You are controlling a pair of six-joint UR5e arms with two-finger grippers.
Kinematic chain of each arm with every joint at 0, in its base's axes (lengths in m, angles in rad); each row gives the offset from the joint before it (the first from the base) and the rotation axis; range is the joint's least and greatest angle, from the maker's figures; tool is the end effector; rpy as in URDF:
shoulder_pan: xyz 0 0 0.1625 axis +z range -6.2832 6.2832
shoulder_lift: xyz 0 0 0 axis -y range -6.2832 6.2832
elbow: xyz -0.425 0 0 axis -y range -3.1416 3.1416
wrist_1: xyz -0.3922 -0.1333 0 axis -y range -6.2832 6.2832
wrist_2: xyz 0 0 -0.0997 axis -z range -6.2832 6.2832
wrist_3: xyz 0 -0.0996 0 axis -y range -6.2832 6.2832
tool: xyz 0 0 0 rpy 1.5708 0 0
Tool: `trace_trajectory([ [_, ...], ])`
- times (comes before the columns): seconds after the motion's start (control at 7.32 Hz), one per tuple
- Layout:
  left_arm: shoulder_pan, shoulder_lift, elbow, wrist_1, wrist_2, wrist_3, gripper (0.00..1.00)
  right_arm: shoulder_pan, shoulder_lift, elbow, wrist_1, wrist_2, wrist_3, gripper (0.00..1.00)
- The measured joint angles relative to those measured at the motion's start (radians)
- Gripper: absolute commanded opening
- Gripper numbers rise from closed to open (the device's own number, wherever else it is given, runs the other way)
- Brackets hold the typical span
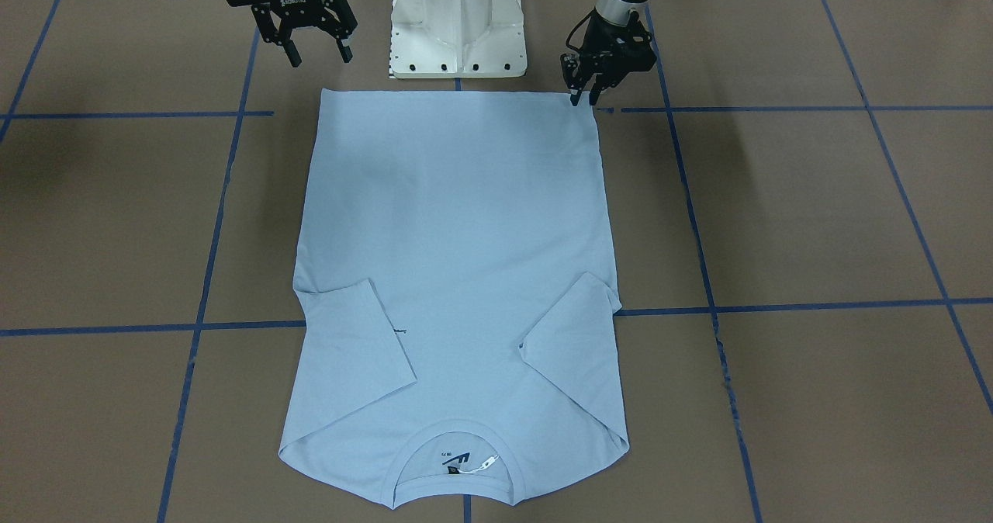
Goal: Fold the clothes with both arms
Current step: 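Grasp the hem corners with both grippers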
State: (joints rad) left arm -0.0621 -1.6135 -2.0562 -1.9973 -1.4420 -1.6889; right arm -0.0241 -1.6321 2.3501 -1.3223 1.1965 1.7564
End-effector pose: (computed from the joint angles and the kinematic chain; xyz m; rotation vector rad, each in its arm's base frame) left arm 0.4851 -0.1765 0.3652 0.0923 0.9583 -0.2276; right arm -0.4062 -0.1600 0.2993 0.2436 -0.9891 0.3281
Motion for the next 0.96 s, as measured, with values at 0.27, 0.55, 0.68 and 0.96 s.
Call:
trace_trajectory([
  [0.27, 0.001, 0.001, -0.001, 0.0, 0.0, 0.0, 0.0, -0.001, 0.0, -0.003, 0.0, -0.002, 0.001, 0.87],
  [0.55, 0.001, 0.0, -0.005, 0.001, 0.001, 0.0, 0.0, -0.009, 0.003, -0.021, 0.0, -0.012, 0.039, 0.55],
  [0.68, -0.001, -0.003, -0.013, 0.002, 0.0, 0.0, 0.0, -0.018, 0.003, -0.027, -0.004, -0.013, 0.088, 0.49],
  [0.96, -0.004, -0.009, -0.031, 0.002, -0.001, 0.001, 0.0, -0.043, 0.003, -0.066, -0.012, -0.022, 0.193, 0.51],
])
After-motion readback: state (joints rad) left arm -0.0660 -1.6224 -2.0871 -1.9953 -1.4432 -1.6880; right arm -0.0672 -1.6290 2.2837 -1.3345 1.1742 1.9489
